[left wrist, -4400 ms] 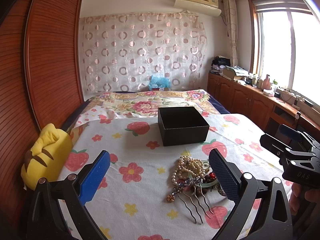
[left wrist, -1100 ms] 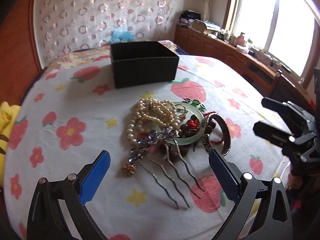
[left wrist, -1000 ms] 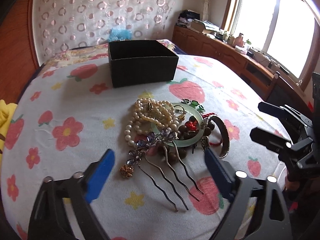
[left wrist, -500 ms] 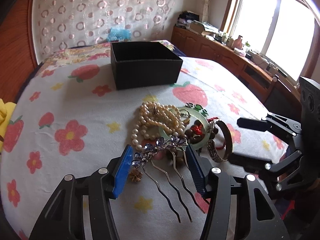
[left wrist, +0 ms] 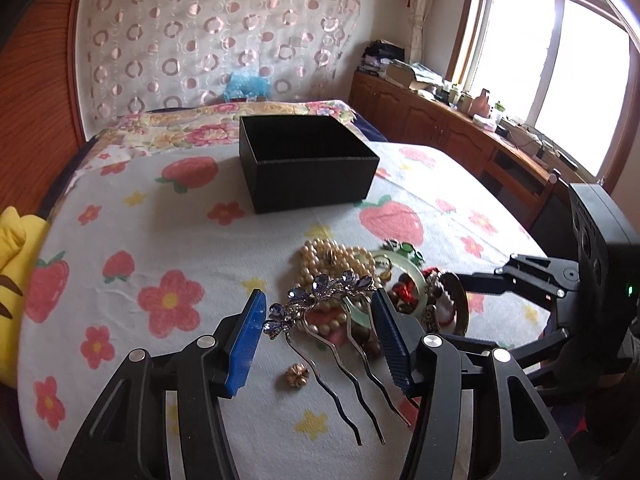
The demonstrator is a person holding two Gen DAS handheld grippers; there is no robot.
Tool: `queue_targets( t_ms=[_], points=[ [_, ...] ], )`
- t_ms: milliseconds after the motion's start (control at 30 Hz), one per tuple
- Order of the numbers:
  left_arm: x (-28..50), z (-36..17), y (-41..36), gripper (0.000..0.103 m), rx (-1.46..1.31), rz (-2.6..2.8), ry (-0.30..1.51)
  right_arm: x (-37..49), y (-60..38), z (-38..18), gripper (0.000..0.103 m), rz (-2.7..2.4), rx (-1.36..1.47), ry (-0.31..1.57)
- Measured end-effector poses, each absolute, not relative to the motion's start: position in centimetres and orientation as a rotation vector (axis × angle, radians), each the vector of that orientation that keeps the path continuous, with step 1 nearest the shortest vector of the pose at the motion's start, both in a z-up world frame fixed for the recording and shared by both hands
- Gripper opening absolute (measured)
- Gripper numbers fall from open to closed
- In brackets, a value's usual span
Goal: Organize jewelry
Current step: 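Close the left tool on the gemmed comb while the right tool grips the silver bangle, then carry the comb and bangle over the black box and open both tools to drop them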
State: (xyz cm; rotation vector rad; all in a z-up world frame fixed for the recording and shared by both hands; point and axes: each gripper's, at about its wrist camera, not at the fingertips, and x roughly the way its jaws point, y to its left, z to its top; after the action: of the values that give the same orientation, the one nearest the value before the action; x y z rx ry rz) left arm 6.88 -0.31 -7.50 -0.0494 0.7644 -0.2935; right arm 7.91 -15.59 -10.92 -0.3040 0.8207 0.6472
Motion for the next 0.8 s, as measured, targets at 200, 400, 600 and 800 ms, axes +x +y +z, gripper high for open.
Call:
queue_targets(
  t_ms=[200, 400, 600, 800],
  points=[
    [7.6, -6.3, -0.2, 0.052, -0.042, -0.283, 0.734, 8.2, -16.3, -9.5, 0.063, 0.651, -0.29, 0.777],
    [9.1, -4.9, 0.3, 0.052, -0.037, -0.266, 0.699, 11.4, -16.7, -6.6, 0.063, 0.635, -0.253, 0.712],
    [11.2, -3.5, 0.7, 0.052, -0.018, -0.231, 0.671, 16.5, -16.6, -4.7, 0.063, 0.619, -0.221, 0.671],
    [14.0, -2.7, 1.2, 0.035, -0.015, -0.208, 0.661, 20.3, -15.6, -4.4, 0.063, 0.625, -0.214, 0.672]
  ],
)
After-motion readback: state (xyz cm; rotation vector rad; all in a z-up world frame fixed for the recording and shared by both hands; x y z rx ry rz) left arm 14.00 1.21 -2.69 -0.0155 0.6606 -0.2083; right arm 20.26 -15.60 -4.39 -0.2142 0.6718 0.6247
